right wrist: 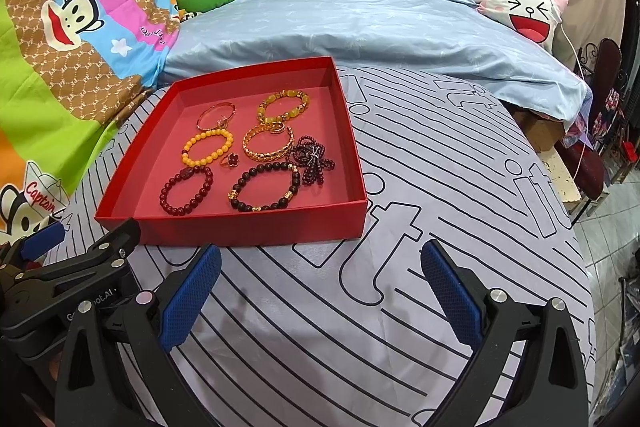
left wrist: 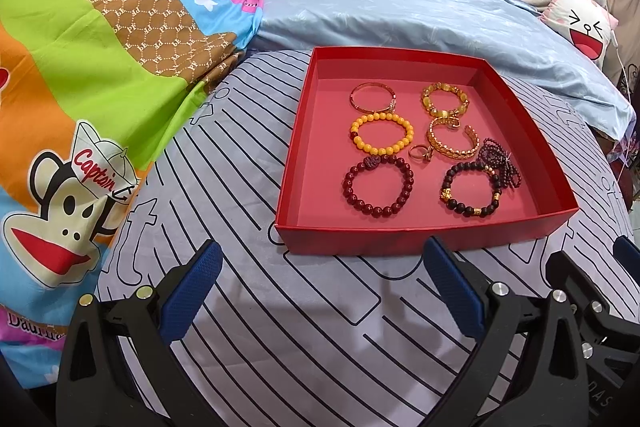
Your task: Organize jewelry
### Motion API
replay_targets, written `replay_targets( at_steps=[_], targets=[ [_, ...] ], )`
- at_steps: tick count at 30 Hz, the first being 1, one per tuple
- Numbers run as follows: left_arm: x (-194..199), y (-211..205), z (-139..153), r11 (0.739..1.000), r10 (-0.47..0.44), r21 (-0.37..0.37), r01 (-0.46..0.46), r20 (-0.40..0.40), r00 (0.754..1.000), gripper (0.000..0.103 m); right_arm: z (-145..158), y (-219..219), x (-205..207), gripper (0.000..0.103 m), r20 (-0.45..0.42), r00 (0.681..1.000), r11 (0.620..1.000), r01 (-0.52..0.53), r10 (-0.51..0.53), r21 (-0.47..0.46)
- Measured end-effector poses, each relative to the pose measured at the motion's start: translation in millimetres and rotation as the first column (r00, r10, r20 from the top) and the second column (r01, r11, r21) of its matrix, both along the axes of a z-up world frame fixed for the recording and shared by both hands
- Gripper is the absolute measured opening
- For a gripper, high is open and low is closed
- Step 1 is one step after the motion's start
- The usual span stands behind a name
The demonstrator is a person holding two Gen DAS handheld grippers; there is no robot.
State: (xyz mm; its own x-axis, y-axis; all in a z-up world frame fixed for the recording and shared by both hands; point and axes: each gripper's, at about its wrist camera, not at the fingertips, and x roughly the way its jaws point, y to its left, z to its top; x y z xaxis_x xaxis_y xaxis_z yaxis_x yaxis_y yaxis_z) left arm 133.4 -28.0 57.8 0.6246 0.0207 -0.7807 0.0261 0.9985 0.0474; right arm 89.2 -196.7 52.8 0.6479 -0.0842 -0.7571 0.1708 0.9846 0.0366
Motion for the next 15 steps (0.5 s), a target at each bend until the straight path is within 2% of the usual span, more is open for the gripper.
replay_targets(
  at_steps=[15],
  targets=[
    [-0.3,-0.3,0.4,1.000,0.003,-0.001,-0.003,0.001,1.000,0.096,-0.2,-2.1,0.0,0.097,0.000,1.000,1.000,0.003,-0.003,-0.003]
  ],
)
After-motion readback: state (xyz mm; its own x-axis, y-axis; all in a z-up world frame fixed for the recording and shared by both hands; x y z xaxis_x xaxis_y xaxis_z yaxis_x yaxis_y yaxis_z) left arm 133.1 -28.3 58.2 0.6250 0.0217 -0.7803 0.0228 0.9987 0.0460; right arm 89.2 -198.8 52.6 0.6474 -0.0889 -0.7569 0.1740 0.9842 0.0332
